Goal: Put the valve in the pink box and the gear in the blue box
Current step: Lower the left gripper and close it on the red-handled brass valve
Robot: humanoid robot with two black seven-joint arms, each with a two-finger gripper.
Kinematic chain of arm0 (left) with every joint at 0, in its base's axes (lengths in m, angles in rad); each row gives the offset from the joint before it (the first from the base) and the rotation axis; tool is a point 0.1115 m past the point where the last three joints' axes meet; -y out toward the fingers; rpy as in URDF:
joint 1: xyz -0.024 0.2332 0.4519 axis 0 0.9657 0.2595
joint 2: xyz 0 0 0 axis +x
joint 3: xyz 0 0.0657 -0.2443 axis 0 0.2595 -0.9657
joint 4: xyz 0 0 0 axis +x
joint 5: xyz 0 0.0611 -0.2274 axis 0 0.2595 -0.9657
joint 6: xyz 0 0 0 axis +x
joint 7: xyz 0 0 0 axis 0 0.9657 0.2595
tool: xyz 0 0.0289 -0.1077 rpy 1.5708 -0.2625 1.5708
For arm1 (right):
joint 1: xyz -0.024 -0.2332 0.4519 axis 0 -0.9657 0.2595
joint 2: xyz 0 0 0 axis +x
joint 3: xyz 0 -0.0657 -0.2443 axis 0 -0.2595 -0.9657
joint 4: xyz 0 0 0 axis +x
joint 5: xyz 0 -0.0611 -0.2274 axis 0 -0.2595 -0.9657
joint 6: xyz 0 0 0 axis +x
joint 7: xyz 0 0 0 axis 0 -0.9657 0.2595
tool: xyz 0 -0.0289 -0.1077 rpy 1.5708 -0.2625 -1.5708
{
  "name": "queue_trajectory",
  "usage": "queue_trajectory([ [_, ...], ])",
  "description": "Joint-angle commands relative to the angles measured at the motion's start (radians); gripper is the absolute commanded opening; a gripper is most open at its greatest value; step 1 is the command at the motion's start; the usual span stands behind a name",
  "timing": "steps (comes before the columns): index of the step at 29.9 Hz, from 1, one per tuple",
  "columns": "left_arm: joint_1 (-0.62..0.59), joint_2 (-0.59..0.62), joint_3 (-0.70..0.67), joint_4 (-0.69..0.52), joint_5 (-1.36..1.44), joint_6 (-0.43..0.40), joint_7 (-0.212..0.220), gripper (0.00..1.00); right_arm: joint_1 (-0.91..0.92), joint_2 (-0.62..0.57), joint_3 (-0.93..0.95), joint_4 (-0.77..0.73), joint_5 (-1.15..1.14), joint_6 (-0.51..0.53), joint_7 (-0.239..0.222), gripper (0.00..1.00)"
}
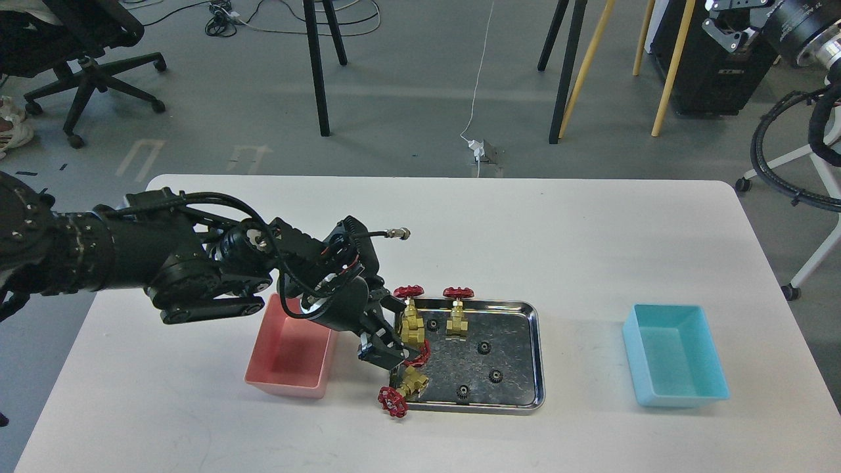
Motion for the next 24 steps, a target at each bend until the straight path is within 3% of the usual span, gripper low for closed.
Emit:
queue_trajectory([
  [1,0.005,-0.007,0.000,0.013,0.000,0.003,0.000,0.89,0.000,-0.002,0.001,0.001,0.000,0.000,-0.001,0.99],
  [13,0.064,-0.028,0.002,0.077,0.000,0.027,0.000,0.84,-0.009,-0.002,0.001,0.003,0.002,0.000,-0.001,0.99],
  [24,0.071,-0.028,0.008,0.085,0.003,0.033,0.000,0.61,-0.019,-0.003,0.001,0.006,0.002,0.000,-0.001,0.99],
])
